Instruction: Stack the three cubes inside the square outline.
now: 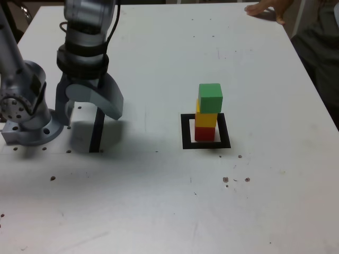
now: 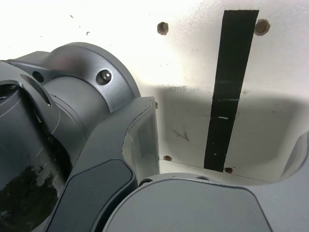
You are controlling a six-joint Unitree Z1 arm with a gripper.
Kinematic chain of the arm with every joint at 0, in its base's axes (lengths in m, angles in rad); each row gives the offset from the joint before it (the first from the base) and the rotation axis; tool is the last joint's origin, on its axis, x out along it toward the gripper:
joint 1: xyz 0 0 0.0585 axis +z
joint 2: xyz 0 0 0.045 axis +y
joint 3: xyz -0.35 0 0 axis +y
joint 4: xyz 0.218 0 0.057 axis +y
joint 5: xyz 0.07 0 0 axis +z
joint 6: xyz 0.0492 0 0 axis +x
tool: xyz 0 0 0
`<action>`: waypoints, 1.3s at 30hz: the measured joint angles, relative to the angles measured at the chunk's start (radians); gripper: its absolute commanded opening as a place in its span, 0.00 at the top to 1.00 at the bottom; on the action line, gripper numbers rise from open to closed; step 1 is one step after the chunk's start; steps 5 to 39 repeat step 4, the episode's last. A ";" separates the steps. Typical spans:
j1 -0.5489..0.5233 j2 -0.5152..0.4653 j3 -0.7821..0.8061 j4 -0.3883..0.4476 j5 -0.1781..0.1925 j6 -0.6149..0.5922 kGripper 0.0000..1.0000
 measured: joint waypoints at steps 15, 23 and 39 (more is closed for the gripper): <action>0.000 -0.002 0.002 -0.003 -0.002 0.000 0.00; 0.000 -0.002 0.002 -0.003 -0.002 0.000 0.00; 0.000 -0.002 0.002 -0.003 -0.002 0.000 0.00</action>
